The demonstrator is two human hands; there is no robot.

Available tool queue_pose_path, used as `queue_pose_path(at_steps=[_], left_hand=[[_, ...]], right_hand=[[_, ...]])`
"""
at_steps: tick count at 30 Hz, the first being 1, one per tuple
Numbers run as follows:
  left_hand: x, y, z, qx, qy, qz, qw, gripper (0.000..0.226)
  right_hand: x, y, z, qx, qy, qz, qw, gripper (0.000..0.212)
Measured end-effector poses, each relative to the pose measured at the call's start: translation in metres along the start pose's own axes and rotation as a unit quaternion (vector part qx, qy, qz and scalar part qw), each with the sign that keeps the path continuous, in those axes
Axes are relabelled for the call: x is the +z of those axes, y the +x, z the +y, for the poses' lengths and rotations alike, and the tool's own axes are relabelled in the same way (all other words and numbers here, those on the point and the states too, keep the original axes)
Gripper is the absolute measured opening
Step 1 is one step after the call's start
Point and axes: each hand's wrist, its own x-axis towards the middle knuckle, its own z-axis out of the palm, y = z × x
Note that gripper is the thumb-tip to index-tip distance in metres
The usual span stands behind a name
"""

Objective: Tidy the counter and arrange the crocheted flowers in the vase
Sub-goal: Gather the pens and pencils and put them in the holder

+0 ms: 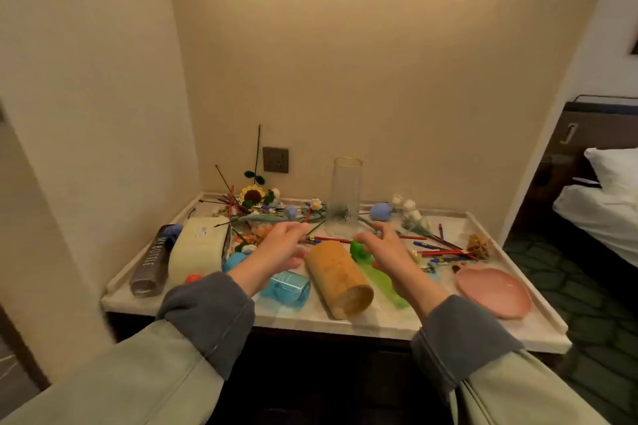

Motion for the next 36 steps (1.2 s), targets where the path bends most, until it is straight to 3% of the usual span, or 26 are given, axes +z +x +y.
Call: queue_pose_path(at_steps=[2,7,11,14,21,25,29,32,36], left_hand=[[0.002,0.021,-0.006,-0.031,-0.03,-0.018,0.999,0.029],[0.016,0.074,-0.03,-0.105,-0.044,-0.039,0.993,0.048],[0.03,0.107,-0.05,-0.146,-0.05,-0.059,0.986,0.038],[0.039,0.126,-0.056,-0.158,-0.052,-0.028,0.986,0.039],[0.056,0.159,-0.068,-0.23,-0.013,0.053,0.972,0.074],[0.058,0.166,-0.067,-0.236,-0.025,0.066,0.969,0.081],[0.05,0.165,-0.05,-0.185,-0.002,0.093,0.978,0.081],[0.042,0.161,-0.036,-0.132,0.043,0.112,0.984,0.064],[0.04,0.15,-0.03,-0.081,0.089,0.136,0.983,0.046]], right_hand=[[0.007,0.018,0.005,0.022,-0.018,-0.001,1.0,0.071],[0.017,0.063,0.029,0.069,-0.061,-0.019,0.996,0.07],[0.023,0.096,0.053,0.107,-0.11,-0.059,0.986,0.076],[0.028,0.118,0.065,0.128,-0.126,-0.095,0.979,0.073],[0.036,0.145,0.081,0.185,-0.12,-0.182,0.958,0.077],[0.032,0.149,0.08,0.158,-0.1,-0.188,0.964,0.084],[0.025,0.154,0.07,0.091,-0.063,-0.188,0.976,0.087],[0.016,0.154,0.059,0.023,-0.063,-0.201,0.977,0.083],[0.012,0.152,0.057,-0.049,-0.088,-0.21,0.973,0.096]])
